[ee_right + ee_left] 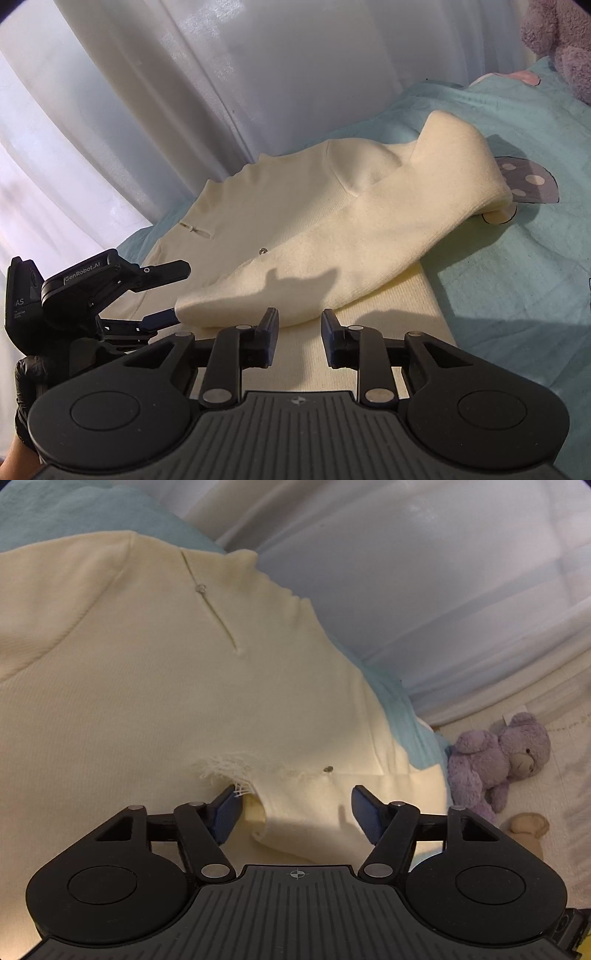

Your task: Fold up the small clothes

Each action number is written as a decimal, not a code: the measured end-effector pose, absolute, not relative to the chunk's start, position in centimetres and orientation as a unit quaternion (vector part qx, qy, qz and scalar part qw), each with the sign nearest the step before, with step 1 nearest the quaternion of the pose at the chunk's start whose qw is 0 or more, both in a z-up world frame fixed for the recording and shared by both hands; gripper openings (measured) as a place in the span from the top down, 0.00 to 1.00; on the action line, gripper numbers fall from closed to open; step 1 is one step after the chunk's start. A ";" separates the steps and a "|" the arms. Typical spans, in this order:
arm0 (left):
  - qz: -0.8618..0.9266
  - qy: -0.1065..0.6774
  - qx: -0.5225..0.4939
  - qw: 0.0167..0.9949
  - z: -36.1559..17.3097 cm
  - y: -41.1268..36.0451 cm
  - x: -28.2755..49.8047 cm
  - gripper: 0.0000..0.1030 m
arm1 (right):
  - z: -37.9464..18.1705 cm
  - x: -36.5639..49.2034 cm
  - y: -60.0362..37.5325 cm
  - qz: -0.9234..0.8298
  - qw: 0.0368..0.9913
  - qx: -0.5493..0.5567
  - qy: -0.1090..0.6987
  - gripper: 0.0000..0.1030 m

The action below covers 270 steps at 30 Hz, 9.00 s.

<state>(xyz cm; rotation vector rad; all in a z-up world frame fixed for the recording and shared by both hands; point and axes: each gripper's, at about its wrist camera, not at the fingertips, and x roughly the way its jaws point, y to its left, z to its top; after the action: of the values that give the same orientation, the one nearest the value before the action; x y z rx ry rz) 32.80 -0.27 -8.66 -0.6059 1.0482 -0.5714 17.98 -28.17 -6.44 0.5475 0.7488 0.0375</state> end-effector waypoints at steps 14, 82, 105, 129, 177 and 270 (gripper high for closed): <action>-0.238 0.408 -0.266 0.841 -2.9 2.1 33.7 0.94 | -6.8 18.9 -31.9 0.001 0.890 0.302 0.342 0.71; -0.064 0.418 -0.107 0.900 -6.5 6.6 37.0 0.67 | -8.8 32.4 -27.3 -0.110 0.931 -0.022 0.348 0.98; 0.263 0.286 -0.341 0.856 -4.8 28.1 22.8 0.21 | -3.8 22.8 -26.3 -0.076 0.963 0.069 0.250 0.41; 0.303 0.145 -0.491 0.804 -7.7 39.2 20.2 0.92 | -3.0 21.6 -24.8 0.151 0.888 0.340 0.272 0.53; -0.008 0.353 -0.160 0.922 -6.5 10.2 25.1 0.60 | -4.2 33.6 -18.1 0.123 0.913 0.188 0.341 0.95; -0.104 0.516 -0.037 0.849 -2.7 11.6 8.8 0.41 | -6.3 3.0 -32.4 0.019 0.845 0.206 0.492 0.53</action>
<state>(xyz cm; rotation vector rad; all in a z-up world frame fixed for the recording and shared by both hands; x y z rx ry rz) 8.78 11.56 -2.72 -0.0778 1.0875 -0.2185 3.04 -32.45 -6.25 0.4347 1.0387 0.0391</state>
